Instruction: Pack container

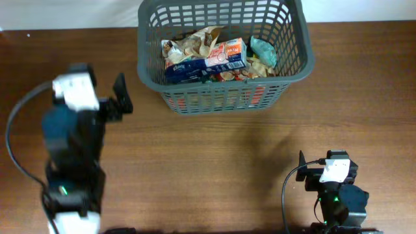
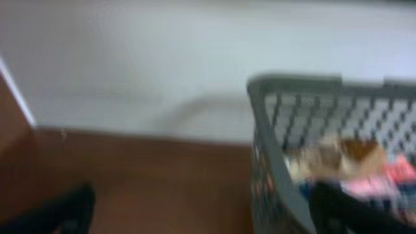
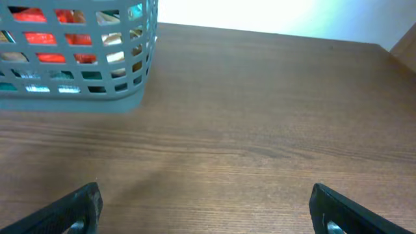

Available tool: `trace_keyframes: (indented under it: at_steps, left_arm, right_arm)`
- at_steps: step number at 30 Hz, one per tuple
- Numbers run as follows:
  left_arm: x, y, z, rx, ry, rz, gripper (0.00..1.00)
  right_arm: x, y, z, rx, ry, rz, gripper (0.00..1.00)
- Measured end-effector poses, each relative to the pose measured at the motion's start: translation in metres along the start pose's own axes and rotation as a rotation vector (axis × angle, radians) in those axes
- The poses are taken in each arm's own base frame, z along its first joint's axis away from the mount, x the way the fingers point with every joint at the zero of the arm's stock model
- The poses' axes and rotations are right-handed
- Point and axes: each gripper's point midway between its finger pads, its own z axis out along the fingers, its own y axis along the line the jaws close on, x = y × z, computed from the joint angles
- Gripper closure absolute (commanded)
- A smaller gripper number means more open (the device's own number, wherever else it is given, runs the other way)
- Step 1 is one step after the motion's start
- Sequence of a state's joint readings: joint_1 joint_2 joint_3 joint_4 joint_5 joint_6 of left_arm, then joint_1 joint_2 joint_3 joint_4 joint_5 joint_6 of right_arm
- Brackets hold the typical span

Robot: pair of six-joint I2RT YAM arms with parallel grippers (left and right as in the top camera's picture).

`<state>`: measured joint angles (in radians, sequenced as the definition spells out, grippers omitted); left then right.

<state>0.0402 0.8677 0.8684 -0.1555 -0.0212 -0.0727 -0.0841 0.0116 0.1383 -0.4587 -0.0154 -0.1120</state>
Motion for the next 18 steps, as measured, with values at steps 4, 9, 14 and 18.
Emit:
trace_keyframes:
  at_steps: [4,9,14,18]
  left_arm:
    - [0.045,0.017,-0.029,-0.066,-0.102,-0.028,0.01]
    - [0.120,0.033,-0.050,-0.123,-0.121,-0.043,0.01]
    - [0.149,0.038,-0.065,-0.136,-0.185,-0.054,0.01]
    - [0.161,0.040,-0.069,-0.140,-0.171,-0.053,0.01]
  right_arm:
    - [0.000,0.000,0.000,0.000,0.000,0.000,0.01]
    - [0.000,0.000,0.000,0.000,-0.002,0.000,0.01]
    - [0.000,0.000,0.000,0.000,-0.001,0.000,0.01]
    - [0.000,0.000,0.000,0.000,-0.001,0.000,0.01]
